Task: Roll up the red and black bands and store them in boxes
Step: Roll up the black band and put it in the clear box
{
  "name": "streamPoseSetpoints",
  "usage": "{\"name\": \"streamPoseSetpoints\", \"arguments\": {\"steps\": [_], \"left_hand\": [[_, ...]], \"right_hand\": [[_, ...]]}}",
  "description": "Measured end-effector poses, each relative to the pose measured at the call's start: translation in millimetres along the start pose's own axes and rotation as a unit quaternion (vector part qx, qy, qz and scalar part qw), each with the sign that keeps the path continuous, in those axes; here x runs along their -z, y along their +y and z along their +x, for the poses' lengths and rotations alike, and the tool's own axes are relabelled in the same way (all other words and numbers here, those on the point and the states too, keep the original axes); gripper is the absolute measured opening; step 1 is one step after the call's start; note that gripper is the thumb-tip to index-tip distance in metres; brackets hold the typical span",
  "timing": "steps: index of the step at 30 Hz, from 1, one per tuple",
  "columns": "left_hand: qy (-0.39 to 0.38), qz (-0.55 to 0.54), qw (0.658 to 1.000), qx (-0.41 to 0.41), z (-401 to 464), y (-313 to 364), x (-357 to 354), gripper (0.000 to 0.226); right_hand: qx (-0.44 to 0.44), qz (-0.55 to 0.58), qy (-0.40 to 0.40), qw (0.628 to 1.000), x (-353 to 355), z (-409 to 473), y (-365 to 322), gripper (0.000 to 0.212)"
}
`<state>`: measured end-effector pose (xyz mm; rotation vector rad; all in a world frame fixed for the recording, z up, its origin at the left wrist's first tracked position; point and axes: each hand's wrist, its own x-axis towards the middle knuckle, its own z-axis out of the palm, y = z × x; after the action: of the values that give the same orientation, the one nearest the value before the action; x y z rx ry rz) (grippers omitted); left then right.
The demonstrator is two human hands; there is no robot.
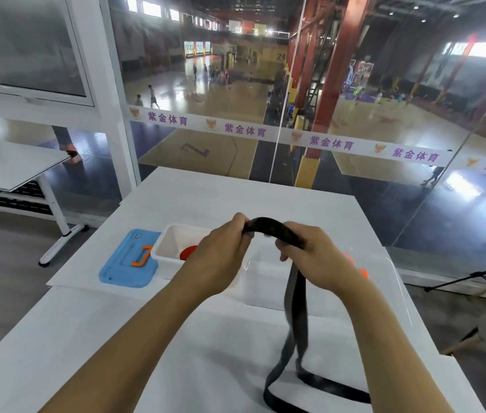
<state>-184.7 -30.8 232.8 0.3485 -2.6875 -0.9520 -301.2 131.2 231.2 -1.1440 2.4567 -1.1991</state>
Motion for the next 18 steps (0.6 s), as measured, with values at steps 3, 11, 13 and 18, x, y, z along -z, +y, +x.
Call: {"name": "streamPoseSetpoints", "arguments": {"steps": [3, 11, 13, 18], "left_hand": [[0.019, -0.136, 0.989, 0.048, 0, -2, -6, 0.02], [0.039, -0.487, 0.846, 0.214, 10, 7, -17, 0.033], [0.039, -0.494, 0.839, 0.226, 10, 8, -17, 0.036], [-0.021, -0.509, 0.827, 0.238, 10, 2, -19, 0.038]], "right_hand": [[0.048, 0.084, 0.023, 0.995, -9, -5, 0, 0.047], [0.079, -0.055, 0.185, 0.978, -67, -9, 3, 0.059], [0.082, -0.083, 0.221, 0.968, -71, -6, 8, 0.05], [0.115, -0.103, 0.255, 0.955, -67, 0, 19, 0.035]]}}
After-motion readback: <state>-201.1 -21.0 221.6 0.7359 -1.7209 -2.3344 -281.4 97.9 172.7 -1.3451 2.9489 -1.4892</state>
